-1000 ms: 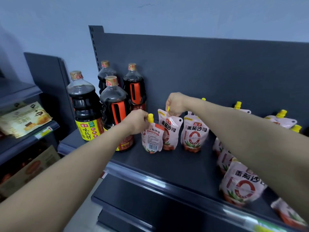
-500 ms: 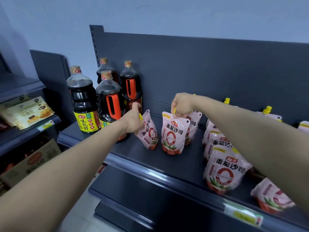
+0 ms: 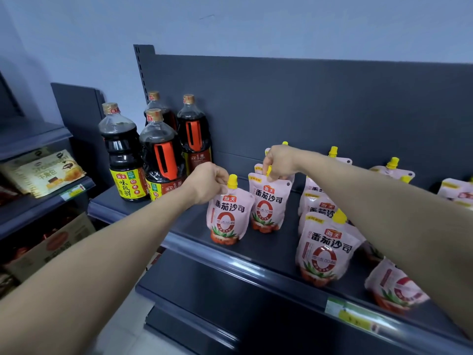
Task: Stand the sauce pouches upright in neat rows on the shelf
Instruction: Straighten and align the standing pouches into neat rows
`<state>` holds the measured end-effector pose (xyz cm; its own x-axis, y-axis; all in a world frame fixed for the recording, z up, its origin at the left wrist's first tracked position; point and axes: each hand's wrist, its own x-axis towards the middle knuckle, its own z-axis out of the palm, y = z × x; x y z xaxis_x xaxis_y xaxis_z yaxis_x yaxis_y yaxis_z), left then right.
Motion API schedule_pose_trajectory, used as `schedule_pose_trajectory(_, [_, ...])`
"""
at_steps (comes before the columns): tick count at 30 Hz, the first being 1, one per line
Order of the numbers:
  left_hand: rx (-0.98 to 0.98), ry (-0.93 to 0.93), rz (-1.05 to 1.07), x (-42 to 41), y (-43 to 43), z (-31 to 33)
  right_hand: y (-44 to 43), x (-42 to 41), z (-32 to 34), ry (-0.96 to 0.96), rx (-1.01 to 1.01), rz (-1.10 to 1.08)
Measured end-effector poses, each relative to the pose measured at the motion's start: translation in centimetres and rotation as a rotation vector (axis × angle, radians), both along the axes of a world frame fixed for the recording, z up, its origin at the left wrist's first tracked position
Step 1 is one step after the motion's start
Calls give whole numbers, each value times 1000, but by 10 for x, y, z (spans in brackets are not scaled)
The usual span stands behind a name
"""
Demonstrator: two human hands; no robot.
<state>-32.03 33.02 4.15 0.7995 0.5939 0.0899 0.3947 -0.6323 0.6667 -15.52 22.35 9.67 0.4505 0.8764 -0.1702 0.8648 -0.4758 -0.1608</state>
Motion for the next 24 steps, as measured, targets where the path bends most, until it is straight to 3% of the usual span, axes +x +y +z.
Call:
schedule_pose_trajectory(5, [-131, -74, -107, 6, -19, -2, -4, 7, -4, 32, -16, 3])
schedule_pose_trajectory(10, [-187, -55, -173, 10, -34, -8, -10, 10, -9, -95, -83, 9])
schedule_pose_trajectory(15, [-124, 20, -136, 4, -32, -11, -13, 6, -11, -213, -126, 27])
schedule_pose_trajectory(24, [-32, 75, -109, -3, -18, -5, -1, 1, -15, -221, -104, 25])
